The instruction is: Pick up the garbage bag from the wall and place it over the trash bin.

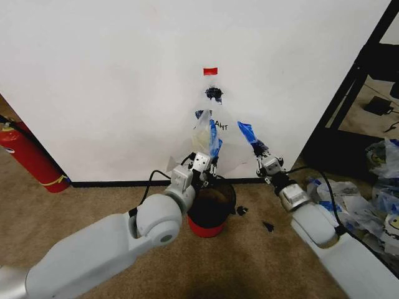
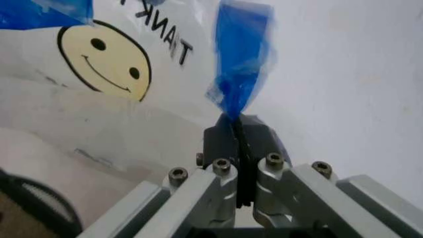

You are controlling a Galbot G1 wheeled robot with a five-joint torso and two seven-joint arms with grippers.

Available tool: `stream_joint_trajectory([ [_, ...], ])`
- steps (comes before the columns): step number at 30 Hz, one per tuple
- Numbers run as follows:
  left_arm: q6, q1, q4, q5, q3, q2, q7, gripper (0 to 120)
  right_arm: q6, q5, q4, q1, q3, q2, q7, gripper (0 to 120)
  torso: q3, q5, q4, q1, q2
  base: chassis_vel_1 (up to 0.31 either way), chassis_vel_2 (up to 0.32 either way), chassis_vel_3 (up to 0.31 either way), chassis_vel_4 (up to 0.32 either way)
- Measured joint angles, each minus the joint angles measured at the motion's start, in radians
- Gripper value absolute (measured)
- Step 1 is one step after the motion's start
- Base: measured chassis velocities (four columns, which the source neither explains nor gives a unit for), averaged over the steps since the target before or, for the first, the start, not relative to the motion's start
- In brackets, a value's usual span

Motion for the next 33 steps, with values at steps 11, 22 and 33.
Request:
stream_joint_trajectory([
  [11,-0.004,0.079,-0.036,0.036,-0.037,0.013,0.010,0,0.019,0.000,0.059,-0.137,0.058,0.017,0.019,0,0.000,0.0003,-0.0001,0.000,0.000,0.000,0.000,0.000,0.000],
  [22,-0.007,0.219,-0.090,0.097,-0.095,0.033,0.036,0,0.019,-0.024,0.095,-0.221,0.109,0.025,0.010,0,0.000,0.0001,-0.0002,0.000,0.000,0.000,0.000,0.000,0.000],
  [33,-0.011,0.273,-0.133,0.122,-0.179,0.052,0.050,0,0.010,-0.014,0.119,-0.212,0.105,0.021,0.021,0,0.000,0.0002,-0.0001,0.000,0.000,0.000,0.000,0.000,0.000],
])
